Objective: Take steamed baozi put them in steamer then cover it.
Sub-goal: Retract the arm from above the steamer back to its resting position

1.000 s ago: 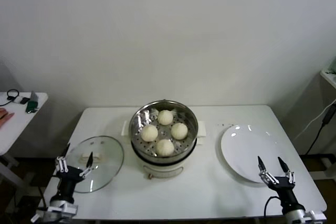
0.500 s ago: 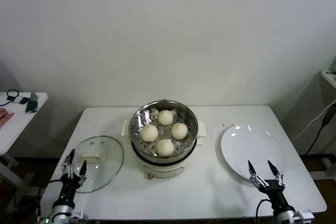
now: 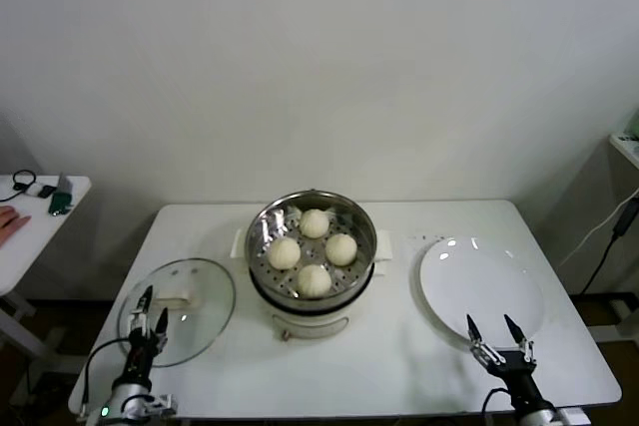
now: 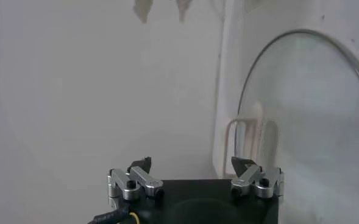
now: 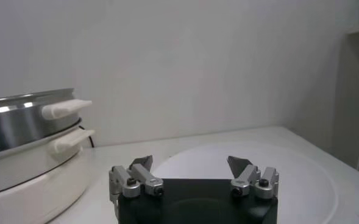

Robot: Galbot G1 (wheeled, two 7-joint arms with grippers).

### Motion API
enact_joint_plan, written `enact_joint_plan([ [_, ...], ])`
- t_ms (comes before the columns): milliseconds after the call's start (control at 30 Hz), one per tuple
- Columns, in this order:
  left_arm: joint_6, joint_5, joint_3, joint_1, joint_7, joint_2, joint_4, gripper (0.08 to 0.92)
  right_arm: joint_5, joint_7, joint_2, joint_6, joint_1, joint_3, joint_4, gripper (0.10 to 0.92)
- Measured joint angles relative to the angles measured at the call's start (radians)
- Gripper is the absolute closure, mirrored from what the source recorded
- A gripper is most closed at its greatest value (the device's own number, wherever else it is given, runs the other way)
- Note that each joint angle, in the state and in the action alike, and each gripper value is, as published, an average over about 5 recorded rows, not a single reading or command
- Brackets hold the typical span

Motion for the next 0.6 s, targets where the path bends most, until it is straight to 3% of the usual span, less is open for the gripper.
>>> enact_joint_plan([
  [600, 0.055, 0.082, 0.019, -0.107, 0.007, 0.012, 0.105, 0.199, -0.012, 0.003, 0.019, 0.022, -0.015, -0.002, -0.017, 0.203],
])
